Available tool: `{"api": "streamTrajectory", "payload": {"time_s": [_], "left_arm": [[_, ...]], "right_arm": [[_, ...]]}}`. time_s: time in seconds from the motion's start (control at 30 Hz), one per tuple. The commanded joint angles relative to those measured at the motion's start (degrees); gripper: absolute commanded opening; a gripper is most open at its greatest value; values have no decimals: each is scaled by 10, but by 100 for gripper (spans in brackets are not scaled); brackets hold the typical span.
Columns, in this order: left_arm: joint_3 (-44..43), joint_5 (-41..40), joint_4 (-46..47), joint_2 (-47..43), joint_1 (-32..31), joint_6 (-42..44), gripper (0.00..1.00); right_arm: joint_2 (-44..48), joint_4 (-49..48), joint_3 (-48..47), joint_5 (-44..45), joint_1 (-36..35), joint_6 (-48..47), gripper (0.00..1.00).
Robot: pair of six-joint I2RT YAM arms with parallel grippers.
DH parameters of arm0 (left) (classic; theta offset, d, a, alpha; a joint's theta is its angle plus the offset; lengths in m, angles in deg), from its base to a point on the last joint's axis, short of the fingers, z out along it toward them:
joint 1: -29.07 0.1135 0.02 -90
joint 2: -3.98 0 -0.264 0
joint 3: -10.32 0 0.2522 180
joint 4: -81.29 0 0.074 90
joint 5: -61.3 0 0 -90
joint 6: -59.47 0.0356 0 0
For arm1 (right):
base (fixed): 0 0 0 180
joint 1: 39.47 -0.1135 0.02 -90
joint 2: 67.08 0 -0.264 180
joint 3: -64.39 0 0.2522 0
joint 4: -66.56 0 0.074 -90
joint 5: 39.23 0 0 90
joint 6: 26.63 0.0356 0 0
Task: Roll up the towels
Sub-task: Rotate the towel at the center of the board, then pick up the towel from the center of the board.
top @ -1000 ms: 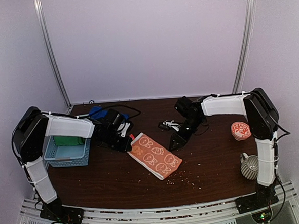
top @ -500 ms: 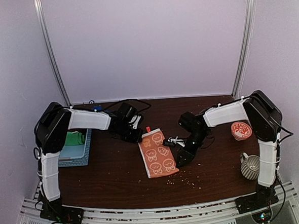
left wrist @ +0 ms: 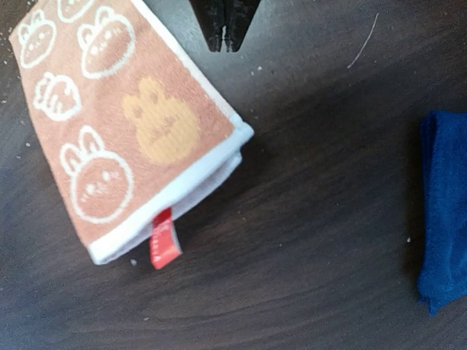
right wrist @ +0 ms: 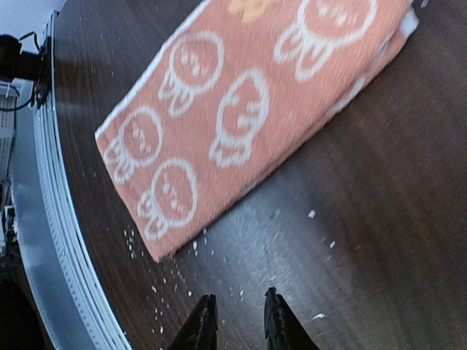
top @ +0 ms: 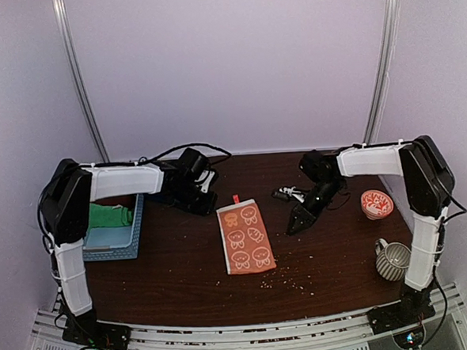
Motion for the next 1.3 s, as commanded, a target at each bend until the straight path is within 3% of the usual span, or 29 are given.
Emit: {"api": "streamTrajectory", "payload": {"time_s": [0.0,0.23,0.43,0.53,0.77,1.07,1.13,1.27], "left_arm": [[57,32,52,-85,-35,9,0],[170,57,166,-142,-107,13,0],[196,55,187,-109,-153,25,0],[194,52,187,-79,-176,37,0],[209,51,196,-30,-199,47,0],[136,33,181,13,-200,91,0],[113,41,176,19,-199,102,0],[89,-5,184,4,-200,125,0]], "right_arm": [[11,-45,-69,39,-6,65,23],[-75,-70,-186,17,-11,125,19],[-179,-47,-288,-47,-30,145,18],[-225,-36,-326,-39,-30,148,17],[-263,-59,-317,16,-12,195,14],[-242,-64,-274,144,-1,182,14],[-241,-54,-281,127,1,170,14],[-240,21,-343,7,5,106,18]]}}
